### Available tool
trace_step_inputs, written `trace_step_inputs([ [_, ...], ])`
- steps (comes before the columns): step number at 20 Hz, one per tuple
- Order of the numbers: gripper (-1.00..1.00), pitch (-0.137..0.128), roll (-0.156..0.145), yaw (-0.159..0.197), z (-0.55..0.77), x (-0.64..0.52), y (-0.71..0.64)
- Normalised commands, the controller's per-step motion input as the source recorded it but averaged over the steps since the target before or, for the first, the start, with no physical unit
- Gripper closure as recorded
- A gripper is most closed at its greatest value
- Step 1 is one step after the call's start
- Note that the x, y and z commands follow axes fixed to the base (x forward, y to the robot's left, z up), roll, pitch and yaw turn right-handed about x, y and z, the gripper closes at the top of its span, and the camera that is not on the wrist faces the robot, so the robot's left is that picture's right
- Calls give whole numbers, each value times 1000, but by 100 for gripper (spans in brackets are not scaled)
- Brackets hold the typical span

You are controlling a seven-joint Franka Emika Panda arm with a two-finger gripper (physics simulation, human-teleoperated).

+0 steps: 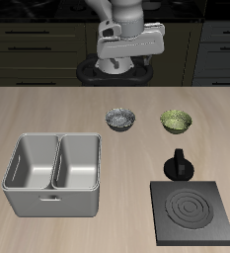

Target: Turn on the flat stove

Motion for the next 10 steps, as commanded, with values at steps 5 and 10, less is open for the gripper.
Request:
trace_step_inputs([
  [5, -100, 25, 10, 33, -39, 327, 293],
  [10, -100, 15, 17, 43, 5, 396, 400],
])
